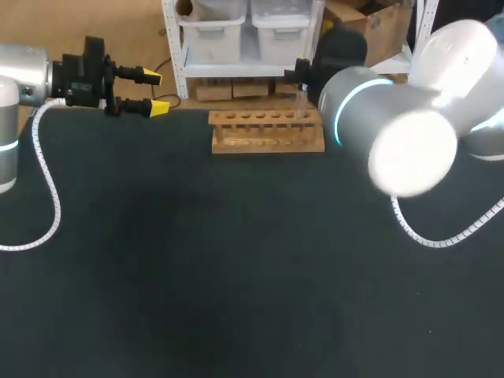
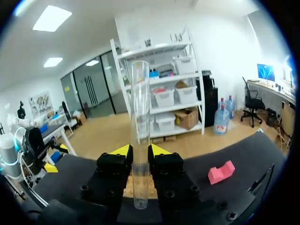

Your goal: Grasp the test tube, adjust it, and insert it.

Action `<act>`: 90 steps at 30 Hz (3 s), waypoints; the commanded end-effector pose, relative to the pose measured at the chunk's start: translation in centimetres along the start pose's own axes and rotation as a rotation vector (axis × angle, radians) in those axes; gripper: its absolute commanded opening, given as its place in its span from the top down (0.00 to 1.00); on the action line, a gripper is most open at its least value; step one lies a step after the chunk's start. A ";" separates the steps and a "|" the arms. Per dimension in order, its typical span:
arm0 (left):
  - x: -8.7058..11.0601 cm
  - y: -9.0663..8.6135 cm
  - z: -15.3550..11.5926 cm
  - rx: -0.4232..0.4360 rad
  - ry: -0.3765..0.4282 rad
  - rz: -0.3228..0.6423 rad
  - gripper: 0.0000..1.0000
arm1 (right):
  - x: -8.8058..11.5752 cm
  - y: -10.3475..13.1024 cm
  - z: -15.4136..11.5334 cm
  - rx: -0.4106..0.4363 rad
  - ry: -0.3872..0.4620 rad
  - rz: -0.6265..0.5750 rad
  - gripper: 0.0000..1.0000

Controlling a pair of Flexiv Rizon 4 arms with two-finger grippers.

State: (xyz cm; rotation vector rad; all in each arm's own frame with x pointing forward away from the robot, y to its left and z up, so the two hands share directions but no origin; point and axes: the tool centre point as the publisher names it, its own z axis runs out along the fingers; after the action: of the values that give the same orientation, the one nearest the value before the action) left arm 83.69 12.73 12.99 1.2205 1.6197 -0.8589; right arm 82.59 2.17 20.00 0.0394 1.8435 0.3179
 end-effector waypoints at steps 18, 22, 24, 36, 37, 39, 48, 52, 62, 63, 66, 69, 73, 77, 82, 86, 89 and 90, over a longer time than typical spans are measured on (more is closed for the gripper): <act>0.1 -0.2 0.0 -0.005 -0.002 0.002 0.00 | -0.4 0.5 1.7 0.017 -0.387 -0.019 1.00; 0.1 -0.2 0.0 -0.005 -0.002 0.002 0.00 | 0.0 0.5 2.6 0.008 -0.409 -0.024 1.00; 0.1 -0.2 0.0 -0.005 -0.002 0.002 0.00 | 0.1 0.5 3.0 0.004 -0.419 -0.028 1.00; 0.1 -0.2 0.0 -0.005 -0.002 0.002 0.00 | 1.2 0.3 5.0 0.020 -0.457 -0.093 1.00; 0.1 -0.2 0.0 -0.005 -0.002 0.002 0.00 | 1.3 0.3 5.1 0.017 -0.454 -0.090 1.00; 0.1 -0.2 0.0 -0.005 -0.002 0.002 0.00 | 1.5 0.3 5.3 0.015 -0.447 -0.090 1.00; 0.1 -0.2 0.0 -0.005 -0.002 0.002 0.00 | 2.2 -0.1 5.7 0.026 -0.430 -0.106 1.00; 0.1 -0.2 0.0 -0.005 -0.002 0.002 0.00 | 2.4 -0.3 5.6 0.028 -0.428 -0.127 1.00; 0.1 -0.2 0.0 -0.005 -0.002 0.002 0.00 | 3.0 -0.7 5.5 0.006 -0.396 -0.167 1.00; 0.1 -0.2 0.0 -0.005 -0.002 0.002 0.00 | 3.1 -0.7 5.5 0.004 -0.394 -0.169 1.00; 0.1 -0.2 0.0 -0.005 -0.002 0.002 0.00 | 3.2 -0.7 5.5 -0.003 -0.385 -0.176 1.00; 0.1 -0.2 0.0 -0.005 -0.002 0.002 0.00 | 3.4 -0.6 5.5 -0.010 -0.378 -0.176 1.00; 0.1 -0.2 0.0 -0.005 -0.002 0.002 0.00 | 3.5 -0.5 5.7 -0.015 -0.376 -0.179 1.00; 0.1 -0.2 0.0 -0.005 -0.002 0.002 0.00 | 3.7 -0.4 5.9 -0.021 -0.373 -0.189 1.00; 0.1 -0.2 0.0 -0.005 -0.002 0.002 0.00 | 4.2 -0.4 6.2 -0.028 -0.362 -0.195 1.00; 0.1 -0.2 0.0 -0.005 -0.002 0.002 0.00 | 4.6 -0.4 6.5 -0.031 -0.353 -0.195 1.00; 0.1 -0.2 0.0 -0.005 -0.002 0.002 0.00 | 4.9 -0.3 6.7 -0.032 -0.347 -0.195 1.00; 0.1 -0.2 0.0 -0.005 -0.002 0.002 0.00 | 5.0 -0.3 6.8 -0.032 -0.346 -0.197 1.00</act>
State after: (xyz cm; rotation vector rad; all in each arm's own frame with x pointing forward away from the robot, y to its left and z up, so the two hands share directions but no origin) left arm 83.69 12.73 12.99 1.2206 1.6197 -0.8589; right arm 87.24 4.17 13.73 0.0215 1.5000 0.0733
